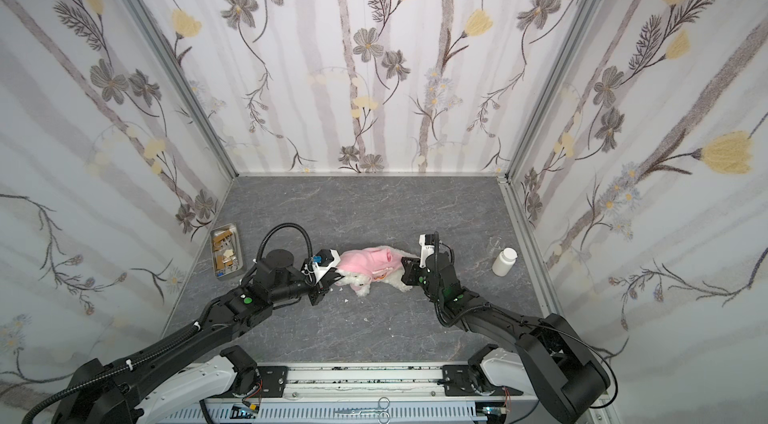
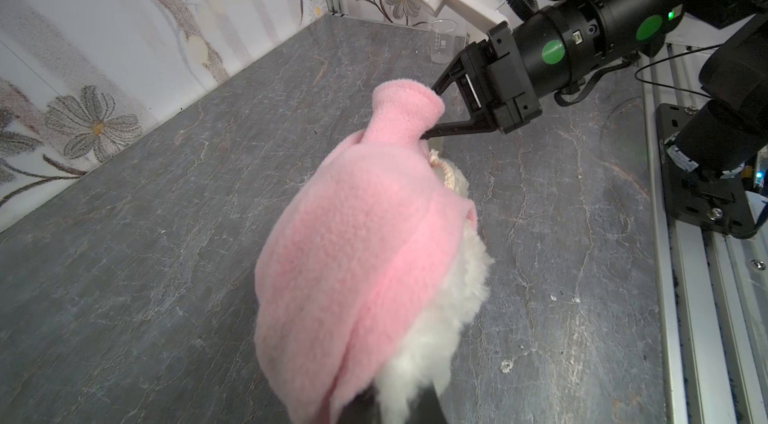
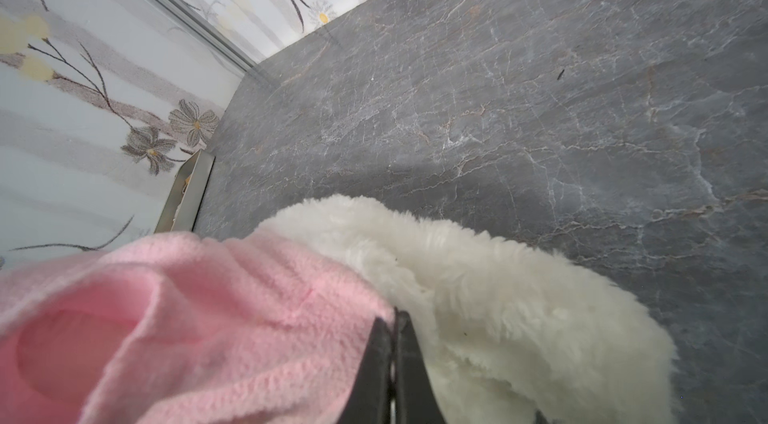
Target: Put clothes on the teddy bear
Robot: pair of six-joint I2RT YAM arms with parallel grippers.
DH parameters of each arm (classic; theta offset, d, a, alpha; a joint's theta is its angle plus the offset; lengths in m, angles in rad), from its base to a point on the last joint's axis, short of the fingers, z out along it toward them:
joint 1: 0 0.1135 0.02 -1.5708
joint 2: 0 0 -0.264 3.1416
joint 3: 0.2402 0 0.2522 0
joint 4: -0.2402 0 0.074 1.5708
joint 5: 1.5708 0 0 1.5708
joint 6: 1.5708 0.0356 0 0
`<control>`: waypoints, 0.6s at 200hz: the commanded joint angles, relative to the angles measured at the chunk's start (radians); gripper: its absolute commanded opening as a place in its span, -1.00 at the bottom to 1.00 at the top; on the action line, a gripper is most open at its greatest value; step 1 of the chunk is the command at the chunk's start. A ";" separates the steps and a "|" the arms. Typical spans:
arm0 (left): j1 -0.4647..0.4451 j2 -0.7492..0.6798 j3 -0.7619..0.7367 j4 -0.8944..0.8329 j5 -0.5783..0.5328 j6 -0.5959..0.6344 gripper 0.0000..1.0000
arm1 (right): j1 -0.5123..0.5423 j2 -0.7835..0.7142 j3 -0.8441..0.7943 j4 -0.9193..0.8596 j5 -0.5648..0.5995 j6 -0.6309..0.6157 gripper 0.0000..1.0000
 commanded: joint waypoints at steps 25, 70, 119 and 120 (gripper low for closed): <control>-0.008 0.003 -0.008 0.001 -0.027 0.068 -1.00 | -0.095 0.019 -0.045 -0.075 0.174 0.030 -1.00; -0.026 0.099 0.042 0.000 0.028 -0.027 -1.00 | -0.064 0.048 0.026 0.090 -0.142 -0.117 -1.00; -0.028 0.186 0.064 -0.003 0.078 -0.187 -0.59 | -0.024 0.135 0.130 0.026 -0.159 -0.188 -1.00; -0.027 0.187 0.065 -0.003 0.078 -0.189 -0.59 | -0.023 0.136 0.130 0.027 -0.160 -0.188 -1.00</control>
